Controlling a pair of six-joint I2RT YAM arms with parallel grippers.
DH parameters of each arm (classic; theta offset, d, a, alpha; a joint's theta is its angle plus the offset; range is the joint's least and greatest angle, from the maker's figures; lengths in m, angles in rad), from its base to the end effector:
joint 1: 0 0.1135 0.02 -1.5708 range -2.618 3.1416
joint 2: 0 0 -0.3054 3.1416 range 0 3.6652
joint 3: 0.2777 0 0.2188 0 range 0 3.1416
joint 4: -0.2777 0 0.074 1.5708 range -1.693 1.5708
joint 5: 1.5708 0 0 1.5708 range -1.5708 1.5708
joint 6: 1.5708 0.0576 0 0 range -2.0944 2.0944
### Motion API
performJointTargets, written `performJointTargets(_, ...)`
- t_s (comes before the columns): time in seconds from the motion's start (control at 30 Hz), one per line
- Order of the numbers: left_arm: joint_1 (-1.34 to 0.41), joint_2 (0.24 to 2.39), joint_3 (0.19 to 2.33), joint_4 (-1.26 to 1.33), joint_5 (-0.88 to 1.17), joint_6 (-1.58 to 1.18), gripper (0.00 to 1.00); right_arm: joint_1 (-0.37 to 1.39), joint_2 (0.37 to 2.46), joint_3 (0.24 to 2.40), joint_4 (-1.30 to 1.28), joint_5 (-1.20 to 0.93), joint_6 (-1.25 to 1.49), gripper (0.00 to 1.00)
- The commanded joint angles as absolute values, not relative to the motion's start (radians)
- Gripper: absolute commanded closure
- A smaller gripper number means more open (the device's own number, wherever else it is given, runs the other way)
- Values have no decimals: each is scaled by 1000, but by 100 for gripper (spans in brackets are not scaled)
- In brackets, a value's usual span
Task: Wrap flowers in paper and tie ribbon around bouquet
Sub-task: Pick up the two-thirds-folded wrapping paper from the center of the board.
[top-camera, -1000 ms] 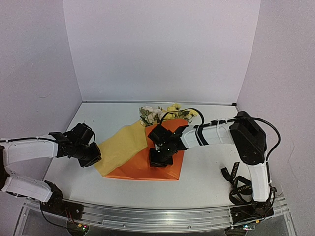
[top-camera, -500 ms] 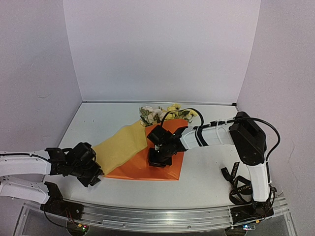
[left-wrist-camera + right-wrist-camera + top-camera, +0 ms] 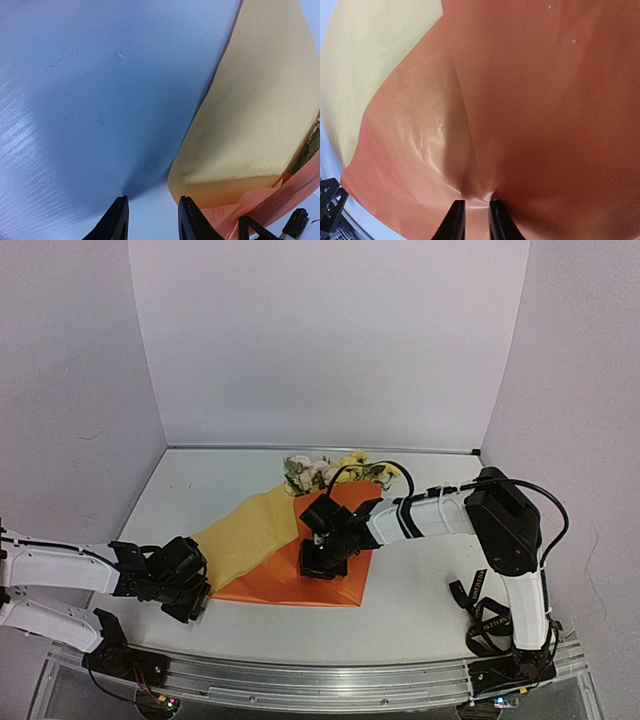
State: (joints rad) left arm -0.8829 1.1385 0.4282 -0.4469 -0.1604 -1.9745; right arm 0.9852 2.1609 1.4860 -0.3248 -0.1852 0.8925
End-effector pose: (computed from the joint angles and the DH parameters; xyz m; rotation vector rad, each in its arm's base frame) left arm 0.0981 -0.1049 0.1793 -1.5326 2.4302 -0.5639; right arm 0.2467 0.3911 0.1727 -0.2085 2.8274 0.8268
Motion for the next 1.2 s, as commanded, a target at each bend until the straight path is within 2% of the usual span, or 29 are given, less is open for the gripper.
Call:
performJointTargets(0.0, -887, 1157, 440, -397, -170, -2100, 65, 988, 2205, 1476, -337, -181, 898, 81)
performJointTargets(0.43, -887, 1192, 417, -323, -163, -2119, 69, 988, 2211, 1477, -336, -189, 899, 81)
performJointTargets(0.8, -887, 1196, 452, -308, -208, -2001, 100, 988, 2205, 1485, -339, -196, 878, 80)
performJointTargets(1.17, -887, 1180, 636, -444, -318, -1713, 100, 989, 2213, 1485, -345, -187, 876, 80)
